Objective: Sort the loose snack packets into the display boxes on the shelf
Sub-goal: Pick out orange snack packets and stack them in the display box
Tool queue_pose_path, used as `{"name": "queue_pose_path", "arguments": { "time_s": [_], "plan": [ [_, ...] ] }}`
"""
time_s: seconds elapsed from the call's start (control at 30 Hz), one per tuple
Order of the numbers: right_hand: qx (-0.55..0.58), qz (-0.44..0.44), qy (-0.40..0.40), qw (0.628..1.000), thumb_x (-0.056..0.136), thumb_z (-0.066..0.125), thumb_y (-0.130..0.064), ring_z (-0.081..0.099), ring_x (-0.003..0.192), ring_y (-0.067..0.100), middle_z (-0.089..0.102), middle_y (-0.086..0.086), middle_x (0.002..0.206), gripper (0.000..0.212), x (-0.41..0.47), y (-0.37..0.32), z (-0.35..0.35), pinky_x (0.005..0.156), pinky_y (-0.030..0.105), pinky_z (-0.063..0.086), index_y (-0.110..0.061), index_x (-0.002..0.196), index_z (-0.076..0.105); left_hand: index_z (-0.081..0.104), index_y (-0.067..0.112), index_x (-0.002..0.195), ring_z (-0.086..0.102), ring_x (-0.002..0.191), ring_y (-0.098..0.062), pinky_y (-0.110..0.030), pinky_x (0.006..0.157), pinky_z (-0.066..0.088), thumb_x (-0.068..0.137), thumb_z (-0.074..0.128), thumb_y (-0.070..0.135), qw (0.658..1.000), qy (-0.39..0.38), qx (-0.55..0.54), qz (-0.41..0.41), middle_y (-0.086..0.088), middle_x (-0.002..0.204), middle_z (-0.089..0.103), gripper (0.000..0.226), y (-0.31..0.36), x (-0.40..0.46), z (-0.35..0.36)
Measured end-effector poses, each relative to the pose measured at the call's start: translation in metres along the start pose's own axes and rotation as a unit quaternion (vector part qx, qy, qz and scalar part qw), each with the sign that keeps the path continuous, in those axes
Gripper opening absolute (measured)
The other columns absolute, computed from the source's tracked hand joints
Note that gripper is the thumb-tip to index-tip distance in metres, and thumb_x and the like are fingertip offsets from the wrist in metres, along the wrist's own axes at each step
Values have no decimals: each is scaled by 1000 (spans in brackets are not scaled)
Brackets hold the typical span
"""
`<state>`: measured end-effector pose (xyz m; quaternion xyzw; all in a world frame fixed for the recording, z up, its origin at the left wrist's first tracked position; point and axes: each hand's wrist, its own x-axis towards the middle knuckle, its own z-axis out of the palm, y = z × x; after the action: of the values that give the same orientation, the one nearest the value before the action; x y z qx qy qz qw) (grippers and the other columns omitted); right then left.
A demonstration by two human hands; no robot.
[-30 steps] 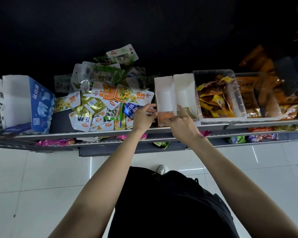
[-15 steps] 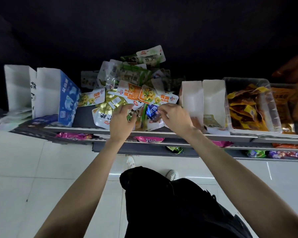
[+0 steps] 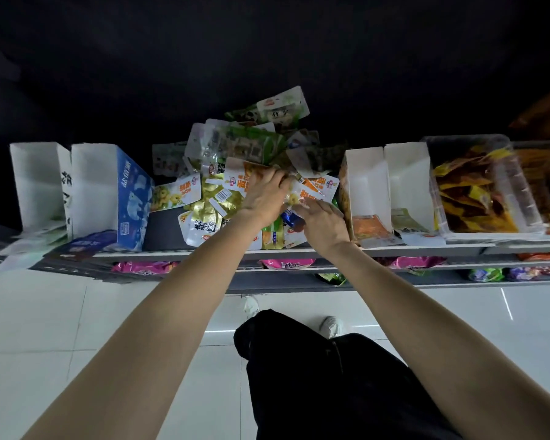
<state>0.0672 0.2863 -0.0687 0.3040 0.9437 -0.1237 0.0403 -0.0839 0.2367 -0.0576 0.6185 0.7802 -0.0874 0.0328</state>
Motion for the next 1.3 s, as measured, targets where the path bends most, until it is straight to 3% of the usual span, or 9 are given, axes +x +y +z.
{"name": "queue_pose_path", "arguments": {
  "time_s": [0.23,0.4,0.47,0.63,0.77,0.87,0.97,1.13,1.3],
  "plan": [
    [64,24,1,998,94,52,-18,44,126,26,48,7,137,41,-4,-2,-11,103,35,39,-13,134,45,32,9,140,34,124,-25,-39,102,27,76,69,38,995,12,99,28,-8,133,40,79,8,-2,-15],
    [226,11,200,953,83,69,-12,42,121,30,44,14,135,55,-35,1,-53,97,36,44,-8,132,45,50,11,123,50,116,-25,-37,98,33,71,65,60,989,98,-110,-32,-7,122,58,73,14,-45,-46],
    [296,48,199,933,80,74,-20,45,117,20,47,8,134,67,-55,14,-79,92,29,43,-14,137,38,53,13,121,55,110,-24,-36,95,38,66,64,66,969,163,-179,-51,-4,117,61,77,19,-70,-61],
    [628,144,-19,764,85,68,-14,69,91,18,70,4,108,24,-94,41,-121,74,30,58,-17,107,62,52,11,123,56,108,-23,-36,94,43,66,72,61,937,242,-252,3,-5,118,60,78,65,-86,-84],
    [390,182,209,878,87,65,-17,70,79,23,72,10,93,15,-110,76,-121,65,41,57,-3,93,70,38,17,140,38,130,-16,-34,109,34,78,73,41,873,202,-441,-48,-2,142,41,76,99,-54,-78],
    [191,124,312,922,84,64,-9,52,44,28,56,11,52,20,-108,101,-119,39,23,37,2,67,61,41,15,137,57,108,-13,-31,93,47,86,66,29,800,85,-567,-176,-3,129,56,59,114,-25,-65],
    [74,57,286,954,78,64,-3,35,36,18,38,-2,47,10,-97,103,-113,41,12,20,-5,68,64,44,15,134,63,98,-16,-33,86,50,86,66,29,809,-17,-556,-189,-3,122,62,56,125,-7,-49],
    [-62,-42,181,981,63,76,3,61,53,21,67,0,68,26,-75,102,-93,48,24,44,-17,80,72,46,17,134,68,86,-21,-40,79,56,83,69,14,798,-1,-568,-200,-6,113,66,56,131,-6,-36],
    [-150,-112,84,979,80,66,-22,65,68,21,69,-1,68,22,-79,106,-84,83,39,44,-26,101,71,44,16,138,61,94,-15,-13,65,51,88,60,4,775,6,-601,-193,-2,111,63,54,130,-9,-31]
  ]
}}
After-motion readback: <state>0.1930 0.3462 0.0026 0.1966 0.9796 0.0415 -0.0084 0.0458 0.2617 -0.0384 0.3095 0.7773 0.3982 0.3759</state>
